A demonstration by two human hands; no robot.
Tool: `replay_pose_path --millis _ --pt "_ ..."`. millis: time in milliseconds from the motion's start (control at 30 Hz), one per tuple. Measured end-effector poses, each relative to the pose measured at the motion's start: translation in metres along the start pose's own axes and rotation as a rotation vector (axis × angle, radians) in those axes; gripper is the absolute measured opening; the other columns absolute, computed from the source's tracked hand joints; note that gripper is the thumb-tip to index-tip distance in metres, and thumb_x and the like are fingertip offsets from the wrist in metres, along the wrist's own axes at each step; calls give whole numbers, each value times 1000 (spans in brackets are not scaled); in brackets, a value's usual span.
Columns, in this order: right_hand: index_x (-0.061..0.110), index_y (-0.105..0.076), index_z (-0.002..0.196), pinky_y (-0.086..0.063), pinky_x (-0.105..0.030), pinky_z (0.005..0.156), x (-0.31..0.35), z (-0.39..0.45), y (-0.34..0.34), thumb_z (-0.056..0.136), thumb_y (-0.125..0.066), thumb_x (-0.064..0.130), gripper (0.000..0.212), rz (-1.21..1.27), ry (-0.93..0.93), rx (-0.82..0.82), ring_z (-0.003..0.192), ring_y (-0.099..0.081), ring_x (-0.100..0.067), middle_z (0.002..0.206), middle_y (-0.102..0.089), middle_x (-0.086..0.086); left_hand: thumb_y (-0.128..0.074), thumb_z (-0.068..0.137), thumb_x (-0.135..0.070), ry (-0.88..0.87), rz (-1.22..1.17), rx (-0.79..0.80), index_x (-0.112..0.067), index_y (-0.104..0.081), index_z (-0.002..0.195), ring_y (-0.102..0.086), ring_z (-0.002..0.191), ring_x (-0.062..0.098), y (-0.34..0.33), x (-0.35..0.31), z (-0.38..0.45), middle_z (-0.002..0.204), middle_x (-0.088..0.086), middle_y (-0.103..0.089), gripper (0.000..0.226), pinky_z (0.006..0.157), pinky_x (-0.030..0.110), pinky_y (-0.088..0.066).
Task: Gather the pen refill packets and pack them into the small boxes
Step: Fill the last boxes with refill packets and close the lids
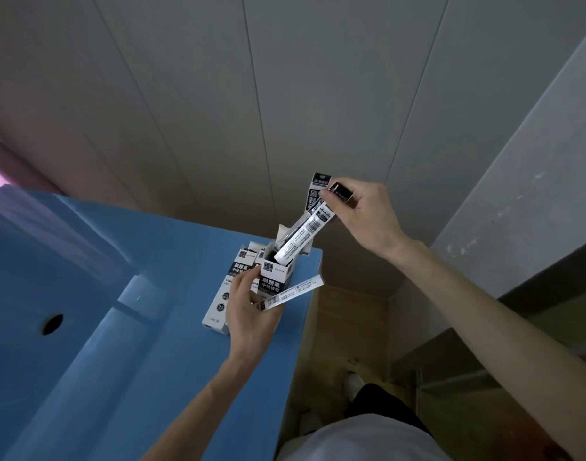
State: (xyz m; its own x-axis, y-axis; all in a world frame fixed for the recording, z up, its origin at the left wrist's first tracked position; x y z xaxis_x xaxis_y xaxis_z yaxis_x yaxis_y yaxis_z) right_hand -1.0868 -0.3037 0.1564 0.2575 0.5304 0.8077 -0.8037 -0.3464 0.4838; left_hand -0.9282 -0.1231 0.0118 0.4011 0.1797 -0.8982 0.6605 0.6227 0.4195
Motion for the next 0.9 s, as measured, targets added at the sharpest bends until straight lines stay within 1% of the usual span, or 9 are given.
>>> replay_pose_path --millis 167,300,433,500,567,633,733,800,900 --pt "11 -75 110 -47 -16 57 11 3 -6 102 -63 24 19 41 15 76 60 -65 -3 86 -74 5 -86 75 -4 4 -12 0 -24 -61 132 -63 76 10 -1 -1 -1 124 -14 -56 65 64 16 -49" --pt "13 -75 107 -54 -34 57 15 8 -10 103 -63 26 18 87 4 93 60 -63 -11 85 -75 -4 -85 75 -4 7 -19 -1 -23 -62 133 -63 76 12 -3 -1 -2 124 -15 -56 66 64 17 -49" --pt "21 -74 97 -56 -52 61 16 8 -18 102 -63 28 14 163 -30 79 68 -66 -31 83 -75 -2 -85 75 -3 11 -17 -17 -25 -60 131 -61 74 11 0 -3 -2 122 -17 -55 66 63 15 -48" --pt "15 -74 94 -55 -54 60 17 10 -23 102 -64 28 19 154 -46 71 69 -66 -35 82 -74 -7 -85 74 -3 18 -17 -26 -26 -60 131 -61 75 11 1 -2 -1 121 -20 -55 66 64 17 -49" --pt "11 -74 90 -55 -46 57 19 13 -24 101 -64 26 21 157 -51 61 66 -66 -29 80 -74 -5 -85 73 -4 26 -17 -37 -25 -61 130 -62 75 11 3 0 0 122 -17 -57 65 64 21 -51" --pt "13 -75 90 -48 -28 53 20 15 -22 101 -65 25 19 103 -25 74 58 -62 -14 78 -74 2 -84 73 -4 36 -15 -42 -25 -62 130 -62 76 9 5 2 -1 123 -15 -58 65 64 27 -53" --pt "17 -73 95 -44 -17 53 15 15 -16 101 -66 26 13 58 -22 150 55 -59 -7 78 -74 13 -85 73 -4 23 -18 -38 -26 -62 131 -63 77 12 7 3 -2 121 -17 -58 66 64 27 -54" --pt "21 -71 97 -40 -6 60 11 15 -12 101 -66 25 7 22 -21 182 61 -58 10 72 -65 30 -86 73 -5 11 -25 -32 -29 -61 130 -64 78 14 7 4 -3 122 -19 -58 67 64 23 -53" --pt "20 -74 108 -40 -6 70 16 13 -15 101 -66 25 11 -37 21 231 77 -62 11 87 -68 24 -86 72 -4 8 -21 -34 -29 -61 130 -64 78 13 6 5 -3 122 -18 -58 68 65 19 -51"
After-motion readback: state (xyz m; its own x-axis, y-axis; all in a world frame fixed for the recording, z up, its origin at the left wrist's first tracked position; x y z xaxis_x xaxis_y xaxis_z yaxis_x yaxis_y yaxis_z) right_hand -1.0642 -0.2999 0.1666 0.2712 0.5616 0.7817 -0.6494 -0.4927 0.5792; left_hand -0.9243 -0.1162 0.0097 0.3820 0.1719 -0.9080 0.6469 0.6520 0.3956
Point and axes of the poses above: each hand's wrist, its own z-axis towards the middle knuckle, its own y-axis out of the back of the hand, x = y × z, the point moved 5 cm from there along z, towards the middle knuckle
